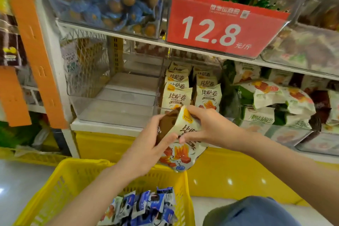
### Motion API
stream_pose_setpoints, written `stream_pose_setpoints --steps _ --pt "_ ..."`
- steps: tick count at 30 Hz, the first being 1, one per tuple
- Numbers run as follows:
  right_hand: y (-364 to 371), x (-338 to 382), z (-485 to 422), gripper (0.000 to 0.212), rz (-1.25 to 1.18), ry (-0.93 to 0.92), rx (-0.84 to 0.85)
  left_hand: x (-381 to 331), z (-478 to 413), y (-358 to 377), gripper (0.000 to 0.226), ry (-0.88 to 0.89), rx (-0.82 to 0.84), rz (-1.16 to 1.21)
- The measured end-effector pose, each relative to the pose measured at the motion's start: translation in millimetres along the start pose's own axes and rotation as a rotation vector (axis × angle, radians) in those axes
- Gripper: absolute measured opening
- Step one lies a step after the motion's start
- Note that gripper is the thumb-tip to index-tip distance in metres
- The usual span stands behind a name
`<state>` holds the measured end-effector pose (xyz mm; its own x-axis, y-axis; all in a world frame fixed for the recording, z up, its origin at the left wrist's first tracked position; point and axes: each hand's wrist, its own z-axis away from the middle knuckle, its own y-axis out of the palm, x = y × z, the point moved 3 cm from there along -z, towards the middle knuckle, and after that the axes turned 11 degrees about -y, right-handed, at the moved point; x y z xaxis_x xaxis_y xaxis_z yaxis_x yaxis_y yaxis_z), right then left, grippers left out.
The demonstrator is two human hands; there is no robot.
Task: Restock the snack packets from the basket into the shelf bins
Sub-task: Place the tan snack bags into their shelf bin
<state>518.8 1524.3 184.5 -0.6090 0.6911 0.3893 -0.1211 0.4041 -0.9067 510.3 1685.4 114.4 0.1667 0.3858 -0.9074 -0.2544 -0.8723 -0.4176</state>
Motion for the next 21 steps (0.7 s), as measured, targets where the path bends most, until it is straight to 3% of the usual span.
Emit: stream_pose_setpoints --steps 3,7,9,11,16,21 --pt "-28 -18 19 0.052 0.257 0.122 -0.158 -13 -21 8 0.071 0.041 -0.083 -0.286" --pt "-77 -53 36 0.042 0.240 0.292 -0.541 -26 -64 14 0.047 0.146 -0.245 -0.547" --pt "-94 -66 32 0.042 0.302 0.307 -0.622 -23 -85 19 0.041 0.159 -0.278 -0.667" --pt "-98 -79 19 0.048 0.438 0.295 -0.533 -17 -99 26 0.038 0.154 -0.282 -0.808" --pt "-66 -122 -22 0.072 0.627 0.336 0.000 -8 -105 35 0.036 0.191 -0.434 -0.842" --pt "-45 -152 -44 0.079 0.510 0.227 0.129 -4 -105 37 0.037 0.229 -0.470 -0.789"
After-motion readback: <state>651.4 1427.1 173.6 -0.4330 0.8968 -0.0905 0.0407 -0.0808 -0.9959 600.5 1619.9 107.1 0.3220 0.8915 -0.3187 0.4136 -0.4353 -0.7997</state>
